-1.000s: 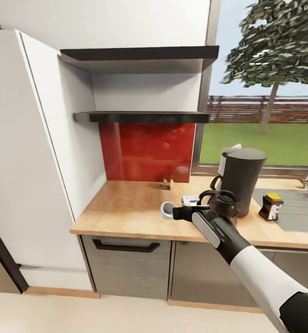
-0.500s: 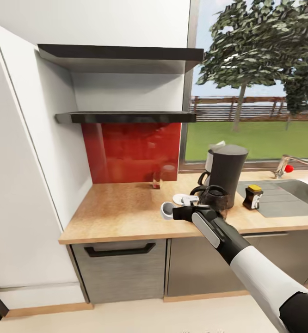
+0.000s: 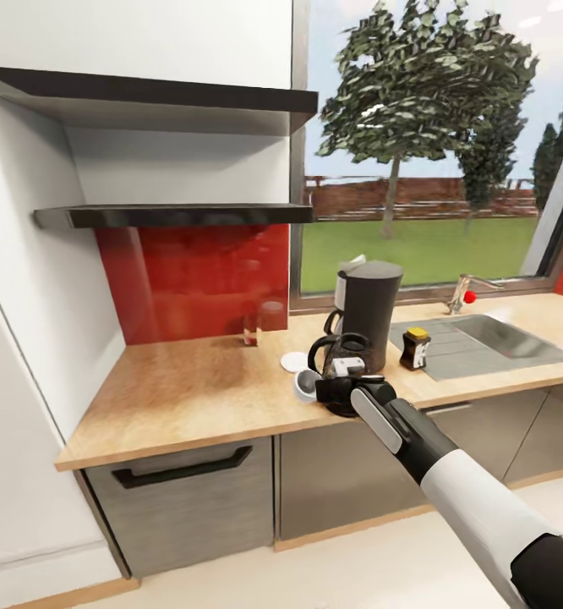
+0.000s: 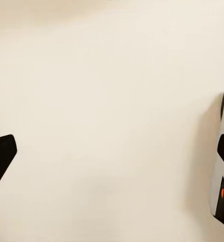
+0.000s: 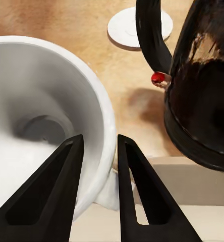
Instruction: Set up a coffee station on the kitchen countertop: keep the coffee maker on the countertop, move the bottle of coffee from the kitchen shelf to the counter next to the coffee maker, place a paper coffee filter on top of the coffee maker, put the saucer next to the coffee maker with the coffee cup on the saucer, and place the electric kettle next to the coffee maker.
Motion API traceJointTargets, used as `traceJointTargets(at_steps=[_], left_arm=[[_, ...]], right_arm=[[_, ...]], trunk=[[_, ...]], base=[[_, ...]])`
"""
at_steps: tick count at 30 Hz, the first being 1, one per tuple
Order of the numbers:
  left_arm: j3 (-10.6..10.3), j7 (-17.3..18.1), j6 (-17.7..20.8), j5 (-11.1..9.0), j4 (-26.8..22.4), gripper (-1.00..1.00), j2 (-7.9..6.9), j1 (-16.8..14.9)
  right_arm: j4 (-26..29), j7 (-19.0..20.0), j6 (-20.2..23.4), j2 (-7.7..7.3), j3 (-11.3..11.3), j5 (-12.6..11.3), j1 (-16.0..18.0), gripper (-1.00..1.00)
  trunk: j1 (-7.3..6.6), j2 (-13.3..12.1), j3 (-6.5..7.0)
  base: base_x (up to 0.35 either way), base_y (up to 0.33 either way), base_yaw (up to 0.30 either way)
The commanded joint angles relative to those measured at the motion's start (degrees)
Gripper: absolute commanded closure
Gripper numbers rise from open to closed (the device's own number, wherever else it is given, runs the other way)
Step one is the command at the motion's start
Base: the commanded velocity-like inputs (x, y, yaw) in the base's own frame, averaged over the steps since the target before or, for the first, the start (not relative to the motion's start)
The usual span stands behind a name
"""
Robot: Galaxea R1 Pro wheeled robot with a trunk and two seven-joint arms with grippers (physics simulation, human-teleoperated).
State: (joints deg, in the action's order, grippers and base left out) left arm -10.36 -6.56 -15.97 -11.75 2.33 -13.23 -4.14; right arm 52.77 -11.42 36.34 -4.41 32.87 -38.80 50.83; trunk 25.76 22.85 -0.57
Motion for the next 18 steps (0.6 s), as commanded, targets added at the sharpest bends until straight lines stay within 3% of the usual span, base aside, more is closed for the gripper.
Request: traceJointTargets(at_steps=[1, 7, 11, 18], left_arm=[[-0.52, -0.19, -0.36, -0.46, 0.24, -1.0, 0.01, 0.06], [-0.5, -0.77, 2.54, -0.48, 0.3, -1.0, 0.0, 0.75], [-0.46, -0.89, 5.09, -0.54, 0.29, -1.0, 0.14, 0.79], [-0.39, -0.91, 5.68, -0.63, 0.28, -1.0, 0.2, 0.8]], right_arm=[[0.08, -0.44, 0.05, -0.07, 0.21, -0.66, 0.05, 1.0], [0.09, -0.44, 0.05, -0.08, 0.22, -0.66, 0.05, 1.0], [0.12, -0.42, 0.05, -0.08, 0.21, -0.66, 0.05, 1.0], [0.06, -0.42, 0.05, -0.15, 0.19, -0.62, 0.05, 1.0]], trunk=[[0.03, 0.08, -0.06], [0.03, 0.08, -0.06], [0.03, 0.08, -0.06], [0.03, 0.08, -0.06]], base=[[0.0, 0.0, -0.294], [0.0, 0.0, -0.217], [0.0, 0.0, -0.032], [0.0, 0.027, -0.004]])
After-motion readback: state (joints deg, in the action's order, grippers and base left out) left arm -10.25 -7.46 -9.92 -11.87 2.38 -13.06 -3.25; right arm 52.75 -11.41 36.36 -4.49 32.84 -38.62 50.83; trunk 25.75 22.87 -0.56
